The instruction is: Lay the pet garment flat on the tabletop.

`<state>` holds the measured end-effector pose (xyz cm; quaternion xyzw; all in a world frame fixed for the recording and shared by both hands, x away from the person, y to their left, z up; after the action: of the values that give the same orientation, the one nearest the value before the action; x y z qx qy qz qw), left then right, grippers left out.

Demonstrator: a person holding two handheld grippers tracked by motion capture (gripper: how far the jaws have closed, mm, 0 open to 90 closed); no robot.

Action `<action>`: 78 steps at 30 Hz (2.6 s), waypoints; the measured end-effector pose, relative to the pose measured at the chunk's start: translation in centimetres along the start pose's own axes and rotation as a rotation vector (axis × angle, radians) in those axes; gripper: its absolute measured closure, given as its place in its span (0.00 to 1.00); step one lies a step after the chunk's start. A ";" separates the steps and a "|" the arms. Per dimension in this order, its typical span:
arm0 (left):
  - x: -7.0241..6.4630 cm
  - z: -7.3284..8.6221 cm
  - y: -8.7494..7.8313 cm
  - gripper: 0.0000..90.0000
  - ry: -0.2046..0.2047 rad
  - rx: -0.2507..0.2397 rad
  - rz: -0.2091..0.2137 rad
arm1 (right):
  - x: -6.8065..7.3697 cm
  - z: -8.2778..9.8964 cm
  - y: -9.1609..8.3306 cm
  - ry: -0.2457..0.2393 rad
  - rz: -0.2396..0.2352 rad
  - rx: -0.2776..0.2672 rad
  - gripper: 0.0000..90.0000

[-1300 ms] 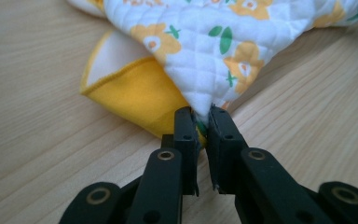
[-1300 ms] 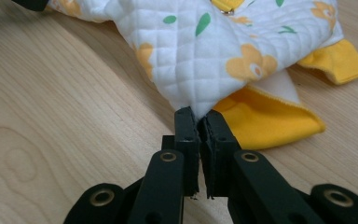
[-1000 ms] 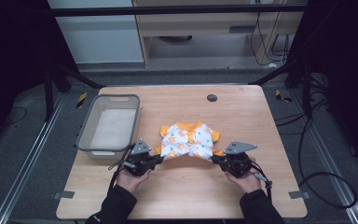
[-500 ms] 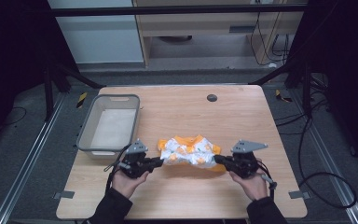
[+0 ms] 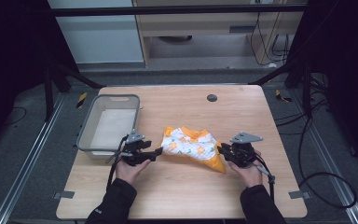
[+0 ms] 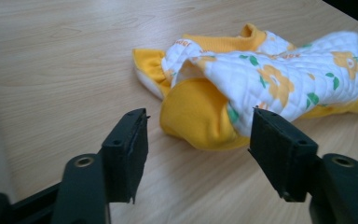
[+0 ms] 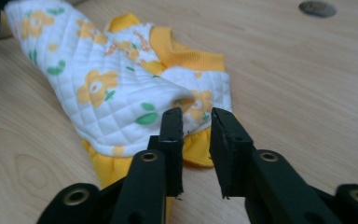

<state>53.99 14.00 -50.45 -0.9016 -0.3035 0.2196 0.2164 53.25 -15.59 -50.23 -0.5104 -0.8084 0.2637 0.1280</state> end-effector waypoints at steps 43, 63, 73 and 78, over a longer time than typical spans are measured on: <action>-5.6 2.2 -1.4 0.99 0.133 0.046 0.161 | 8.4 2.5 -4.0 -0.073 -0.273 -0.022 0.93; -0.1 -1.3 4.5 0.72 0.034 0.089 -0.083 | 3.0 0.0 5.3 0.099 -0.028 0.078 0.73; -2.3 1.6 -2.3 0.42 0.136 0.097 -0.058 | 1.1 -0.7 -1.7 0.015 -0.017 -0.059 0.51; -1.9 4.6 -1.5 0.41 0.143 0.152 -0.075 | 1.2 2.7 -2.8 -0.014 -0.044 -0.012 0.46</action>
<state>49.53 15.01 -52.87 -0.8838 -0.3034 0.1690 0.3134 49.31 -16.24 -51.05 -0.4917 -0.8218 0.2593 0.1249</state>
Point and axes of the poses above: each handheld gripper's, and its own axes: y roughly forward along the jaws, z roughly out of its underside, x roughly to its left, the point moved 8 cm from there along y, roughly forward along the jaws, and after that the axes turned 11 degrees about z, right-handed, at the moved point
